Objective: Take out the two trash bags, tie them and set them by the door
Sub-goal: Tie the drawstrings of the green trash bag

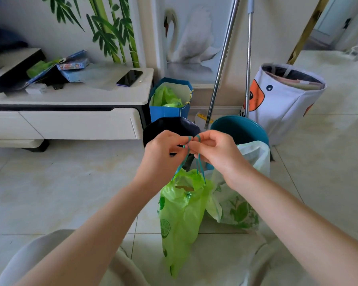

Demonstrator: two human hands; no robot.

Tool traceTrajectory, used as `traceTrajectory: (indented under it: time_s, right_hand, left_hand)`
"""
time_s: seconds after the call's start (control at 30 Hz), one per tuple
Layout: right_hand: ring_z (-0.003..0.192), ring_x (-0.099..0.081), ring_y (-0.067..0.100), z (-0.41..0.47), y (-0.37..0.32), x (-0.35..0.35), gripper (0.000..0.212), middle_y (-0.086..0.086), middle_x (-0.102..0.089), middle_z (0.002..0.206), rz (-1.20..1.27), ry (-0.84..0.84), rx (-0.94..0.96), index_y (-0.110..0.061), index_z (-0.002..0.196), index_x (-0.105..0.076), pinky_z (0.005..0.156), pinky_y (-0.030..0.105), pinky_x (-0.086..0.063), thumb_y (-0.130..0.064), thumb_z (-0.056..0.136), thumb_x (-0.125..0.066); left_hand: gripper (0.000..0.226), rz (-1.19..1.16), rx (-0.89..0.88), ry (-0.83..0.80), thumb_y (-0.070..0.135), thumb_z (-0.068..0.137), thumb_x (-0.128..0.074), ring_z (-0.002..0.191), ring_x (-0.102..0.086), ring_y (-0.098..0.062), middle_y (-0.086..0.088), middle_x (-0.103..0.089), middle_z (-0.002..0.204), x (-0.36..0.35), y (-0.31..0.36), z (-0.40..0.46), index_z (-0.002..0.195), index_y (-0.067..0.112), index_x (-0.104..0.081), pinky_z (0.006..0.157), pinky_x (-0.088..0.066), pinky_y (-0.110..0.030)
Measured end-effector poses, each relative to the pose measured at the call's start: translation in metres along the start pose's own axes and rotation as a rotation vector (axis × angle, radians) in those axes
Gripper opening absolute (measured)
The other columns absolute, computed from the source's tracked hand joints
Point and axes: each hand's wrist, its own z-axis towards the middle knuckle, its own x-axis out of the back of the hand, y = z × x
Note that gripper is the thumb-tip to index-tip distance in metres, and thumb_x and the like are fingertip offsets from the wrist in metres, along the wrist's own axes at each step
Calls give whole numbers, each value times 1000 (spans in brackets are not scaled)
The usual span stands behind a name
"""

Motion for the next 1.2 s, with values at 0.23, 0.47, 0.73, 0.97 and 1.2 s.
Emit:
traceTrajectory:
  time_s: [0.23,0.47,0.73,0.97,1.2]
  right_hand:
    - [61,-59,16,7,6,13,16,16,-67,69,-315,-57,-44,-5,71,-68,65,29,-51,-17,82,-69]
    - [71,-68,11,2,-2,16,10,3,-75,73,-313,-143,151,-13,81,-70,72,26,-54,-17,87,-63]
    - [61,-59,18,-7,-7,3,15,6,-59,64,-25,-173,164,1,93,-62,73,51,-59,-11,95,-53]
    - [48,-42,11,0,-11,17,18,-3,-51,52,174,-62,168,-1,77,-68,56,32,-41,-9,90,-58]
    - [47,-44,11,-5,-4,17,18,-3,-55,52,165,-85,201,2,78,-69,57,30,-42,-8,89,-58]
  left_hand:
    - [23,186,42,-6,22,74,-79,85,-62,-7,4,-65,89,-4,-17,4,87,15,-61,77,-52,-25]
    - [100,222,276,-540,50,66,-81,124,-39,-6,17,-40,135,-32,-59,-4,146,35,-24,99,-35,-26]
    - [26,-42,377,-110,36,70,-74,76,-65,-9,5,-69,83,-96,-85,-25,92,28,-62,67,-55,-31]
    - [35,77,339,6,39,81,-68,52,-45,-15,-15,-59,67,-103,-110,-29,76,6,-56,50,-46,-40]
    - [45,264,195,-181,47,88,-42,66,-50,-20,-7,-53,66,-107,-119,-33,68,7,-48,67,-48,-39]
